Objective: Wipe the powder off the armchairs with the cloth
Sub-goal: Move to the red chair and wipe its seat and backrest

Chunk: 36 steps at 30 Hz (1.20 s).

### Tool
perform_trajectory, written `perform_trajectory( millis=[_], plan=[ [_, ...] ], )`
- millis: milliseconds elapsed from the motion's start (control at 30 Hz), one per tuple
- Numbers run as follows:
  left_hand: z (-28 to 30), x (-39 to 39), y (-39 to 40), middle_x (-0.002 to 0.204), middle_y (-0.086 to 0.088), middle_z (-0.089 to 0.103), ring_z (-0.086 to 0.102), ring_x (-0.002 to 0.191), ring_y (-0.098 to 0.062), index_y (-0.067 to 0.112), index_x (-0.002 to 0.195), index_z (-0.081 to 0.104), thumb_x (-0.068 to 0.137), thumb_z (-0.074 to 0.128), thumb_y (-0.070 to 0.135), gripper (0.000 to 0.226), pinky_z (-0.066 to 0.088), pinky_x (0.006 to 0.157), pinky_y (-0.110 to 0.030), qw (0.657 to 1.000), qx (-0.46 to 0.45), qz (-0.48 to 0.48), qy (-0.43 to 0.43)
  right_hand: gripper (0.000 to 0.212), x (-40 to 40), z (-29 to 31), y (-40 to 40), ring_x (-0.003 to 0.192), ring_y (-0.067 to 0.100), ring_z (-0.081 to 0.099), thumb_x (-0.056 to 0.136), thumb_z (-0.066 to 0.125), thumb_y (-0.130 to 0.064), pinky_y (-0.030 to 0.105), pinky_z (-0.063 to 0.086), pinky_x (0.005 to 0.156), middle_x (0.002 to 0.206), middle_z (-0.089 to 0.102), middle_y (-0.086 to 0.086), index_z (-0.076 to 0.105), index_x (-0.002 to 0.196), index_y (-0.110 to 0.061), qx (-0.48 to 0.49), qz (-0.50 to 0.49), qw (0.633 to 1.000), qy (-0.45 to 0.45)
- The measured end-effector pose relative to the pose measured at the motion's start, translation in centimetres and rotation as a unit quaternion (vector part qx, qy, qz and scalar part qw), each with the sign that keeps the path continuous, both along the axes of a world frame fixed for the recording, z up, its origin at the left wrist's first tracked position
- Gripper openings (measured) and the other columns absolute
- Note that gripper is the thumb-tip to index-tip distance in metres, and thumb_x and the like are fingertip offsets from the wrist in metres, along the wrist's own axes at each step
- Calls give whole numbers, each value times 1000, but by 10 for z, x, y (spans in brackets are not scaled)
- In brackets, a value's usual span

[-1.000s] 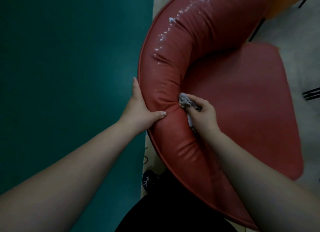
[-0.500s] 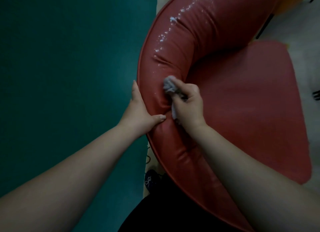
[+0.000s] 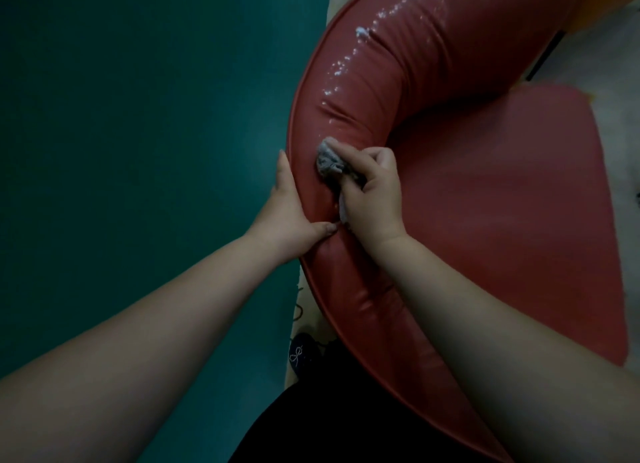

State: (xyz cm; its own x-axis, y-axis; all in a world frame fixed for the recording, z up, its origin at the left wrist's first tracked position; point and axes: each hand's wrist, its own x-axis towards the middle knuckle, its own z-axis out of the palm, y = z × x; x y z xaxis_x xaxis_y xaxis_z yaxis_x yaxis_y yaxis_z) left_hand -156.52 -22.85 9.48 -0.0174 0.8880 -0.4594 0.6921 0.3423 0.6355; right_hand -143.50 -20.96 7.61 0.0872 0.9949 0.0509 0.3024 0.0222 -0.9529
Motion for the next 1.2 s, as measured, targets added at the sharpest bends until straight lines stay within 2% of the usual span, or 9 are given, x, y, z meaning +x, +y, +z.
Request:
perform_trajectory(
  millis=[67, 167, 367, 467, 633, 767, 933, 1067, 1200],
  plan=[
    [0, 1, -2, 161, -4, 9, 21, 145, -16, 19, 149, -21, 70, 84, 23, 131, 22, 117, -30, 1000, 0, 4, 1, 46, 5, -7, -14, 84, -7, 47, 82, 59, 9, 5, 39, 83, 96, 40, 6, 67, 118, -19, 27, 34, 998, -38],
    [3, 2, -9, 161, -3, 8, 19, 145, -15, 20, 150, -17, 74, 80, 29, 124, 19, 112, -21, 1000, 20, 11, 16, 47, 9, -9, -23, 85, 5, 48, 80, 60, 7, 13, 43, 86, 95, 41, 3, 67, 117, -21, 18, 47, 998, -41],
    [0, 4, -10, 161, 3, 6, 15, 145, -10, 23, 151, -13, 80, 72, 40, 113, 14, 107, -13, 998, 55, 23, 20, 40, 3, -17, 67, 81, 1, 56, 80, 63, 3, 0, 37, 76, 101, 54, 15, 70, 114, -17, 6, -70, 997, -25],
    [0, 0, -2, 161, 4, 5, 17, 145, -10, 26, 151, -16, 77, 75, 40, 117, 15, 107, -14, 999, 47, 12, 10, 43, 7, -19, 62, 79, -14, 51, 82, 62, 3, -2, 35, 75, 97, 47, 10, 66, 119, -18, -3, -56, 998, -29],
    [-1, -6, 11, 160, 9, 4, 14, 143, -3, 31, 150, -14, 70, 81, 34, 125, 15, 107, -14, 998, 52, -3, -23, 52, 10, -21, -11, 86, -7, 46, 78, 58, 4, 4, 37, 84, 95, 40, 0, 60, 120, -27, 12, -3, 999, -35],
    [-4, -8, 16, 159, 9, 7, 13, 139, 4, 35, 151, -11, 68, 82, 35, 125, 15, 110, -15, 998, 58, -11, -36, 45, 4, -21, 48, 84, 10, 46, 78, 63, 2, 8, 37, 85, 93, 40, 4, 68, 118, -19, 79, -3, 992, -102],
    [-2, -13, 26, 159, 10, 7, 14, 141, 1, 38, 149, -13, 64, 85, 36, 130, 17, 115, -20, 997, 39, -26, -56, 37, -6, -19, 91, 87, 20, 52, 83, 63, -6, 6, 36, 86, 95, 40, 4, 70, 116, -21, 30, -46, 995, -88],
    [-2, -23, 51, 159, 9, 9, 17, 143, -2, 33, 150, -13, 62, 87, 34, 133, 18, 110, -15, 997, 33, -35, -68, 38, 0, -18, 33, 78, 13, 48, 82, 58, -5, 14, 43, 80, 94, 40, 4, 70, 114, -22, 71, 57, 992, -92],
    [-2, -30, 79, 160, 9, 5, 13, 142, 1, 28, 151, -14, 61, 88, 33, 137, 15, 106, -8, 993, 27, -84, -82, 41, -6, -16, 88, 84, 15, 47, 77, 55, -4, 11, 38, 84, 91, 39, 5, 72, 112, -17, 95, -23, 984, -149]
  ],
)
